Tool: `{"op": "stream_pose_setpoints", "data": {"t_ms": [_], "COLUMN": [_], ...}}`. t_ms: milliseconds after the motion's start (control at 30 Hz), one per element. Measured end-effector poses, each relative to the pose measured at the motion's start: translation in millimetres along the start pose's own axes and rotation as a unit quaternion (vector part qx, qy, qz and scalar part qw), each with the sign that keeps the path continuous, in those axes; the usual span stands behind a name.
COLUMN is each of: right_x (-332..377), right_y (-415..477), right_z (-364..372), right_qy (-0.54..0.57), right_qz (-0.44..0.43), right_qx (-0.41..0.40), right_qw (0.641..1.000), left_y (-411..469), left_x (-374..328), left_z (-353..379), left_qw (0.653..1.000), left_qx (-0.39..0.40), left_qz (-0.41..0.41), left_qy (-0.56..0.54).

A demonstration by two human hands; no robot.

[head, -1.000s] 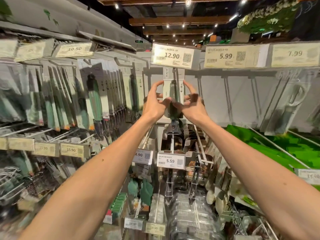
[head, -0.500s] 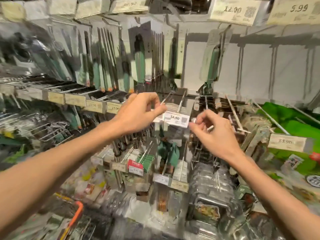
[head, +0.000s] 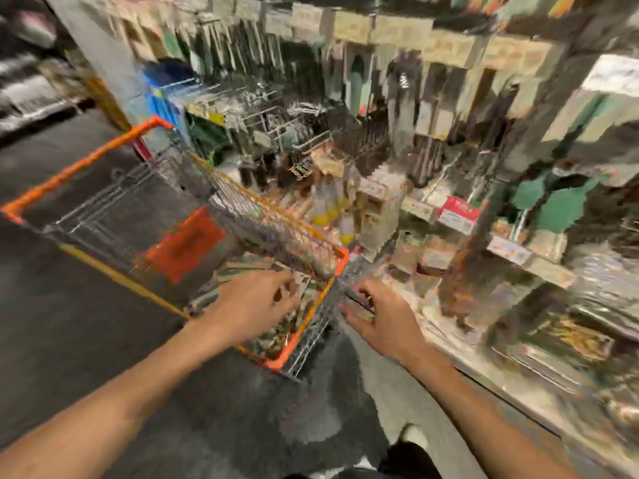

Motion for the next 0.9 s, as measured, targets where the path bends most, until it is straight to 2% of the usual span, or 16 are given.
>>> {"op": "stream_pose_setpoints", "data": {"t_ms": [167, 400, 567, 700, 900], "right_x": [34.8, 21.7, 2.1, -19.1, -55.3], "right_y": [7.5, 42.2, 72.6, 86.3, 86.2], "right_z": [86.8, 225.4, 328.1, 397.1, 475.4], "right_qy": [0.025, 0.011, -0.007, 0.009, 0.015], "right_qz": [0.029, 0.085, 0.158, 0.226, 0.353], "right_qx": [0.11, 0.222, 0.3, 0.331, 0.346], "right_qw": [0.993, 0.971, 0.941, 0.916, 0.869], "left_y": [-14.5, 11.1, 29.3, 45.2, 73.5], "left_x": [115.8, 244.9, 317.6, 375.1, 434.2], "left_z": [51.6, 130.2, 188.5, 234.7, 309.1], "left_qw": [0.988, 0.965, 0.941, 0.913, 0.896], "left_qx": [0.051, 0.125, 0.206, 0.252, 0.336], "left_qz": [-0.145, -0.228, -0.267, -0.318, -0.29], "left_qy": [-0.032, -0.03, -0.038, -0.05, -0.031]}}
Point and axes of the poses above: each hand's wrist, its own y-axis towards the middle knuckle, its own z-axis out of the palm, x = y × z, the point moved 7 cm from there along y, towards the middle knuckle, and after that the axes turned 15 degrees about -x, right-handed, at the moved point
